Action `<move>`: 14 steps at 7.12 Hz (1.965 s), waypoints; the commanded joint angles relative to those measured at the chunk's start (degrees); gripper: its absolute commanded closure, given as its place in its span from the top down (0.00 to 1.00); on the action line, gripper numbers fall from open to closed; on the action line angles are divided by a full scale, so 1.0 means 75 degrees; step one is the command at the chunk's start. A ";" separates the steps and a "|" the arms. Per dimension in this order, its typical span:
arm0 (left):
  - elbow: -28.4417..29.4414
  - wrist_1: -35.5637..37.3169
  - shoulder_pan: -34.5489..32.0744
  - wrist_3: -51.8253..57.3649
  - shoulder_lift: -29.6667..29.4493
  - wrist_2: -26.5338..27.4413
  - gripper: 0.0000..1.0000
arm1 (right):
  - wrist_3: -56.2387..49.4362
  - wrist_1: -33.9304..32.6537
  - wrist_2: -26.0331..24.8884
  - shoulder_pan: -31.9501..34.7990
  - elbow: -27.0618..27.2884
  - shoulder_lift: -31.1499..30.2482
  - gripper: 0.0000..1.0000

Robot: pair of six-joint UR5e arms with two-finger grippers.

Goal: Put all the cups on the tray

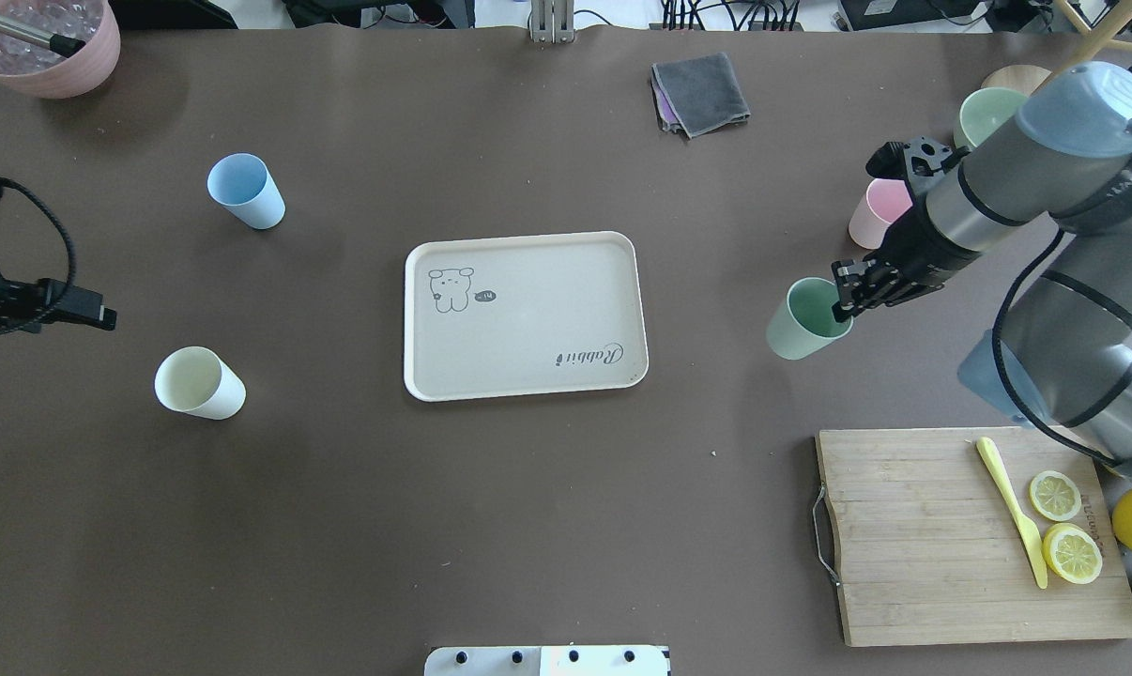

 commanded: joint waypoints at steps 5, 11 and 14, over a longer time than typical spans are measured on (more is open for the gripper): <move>0.0318 -0.0021 0.1182 -0.0497 -0.0374 0.0723 0.00 | 0.1179 -0.0054 -0.0769 -0.0771 -0.1195 0.1935 0.00; 0.1043 0.2510 0.2010 -0.2217 -0.4426 0.1013 0.00 | 0.1299 -0.0031 -0.1497 -0.1464 -0.1326 0.2184 0.99; 0.1373 0.2464 0.2365 -0.2219 -0.4664 0.1484 0.00 | 0.1135 -0.0077 -0.0519 -0.0333 -0.1103 0.1951 1.00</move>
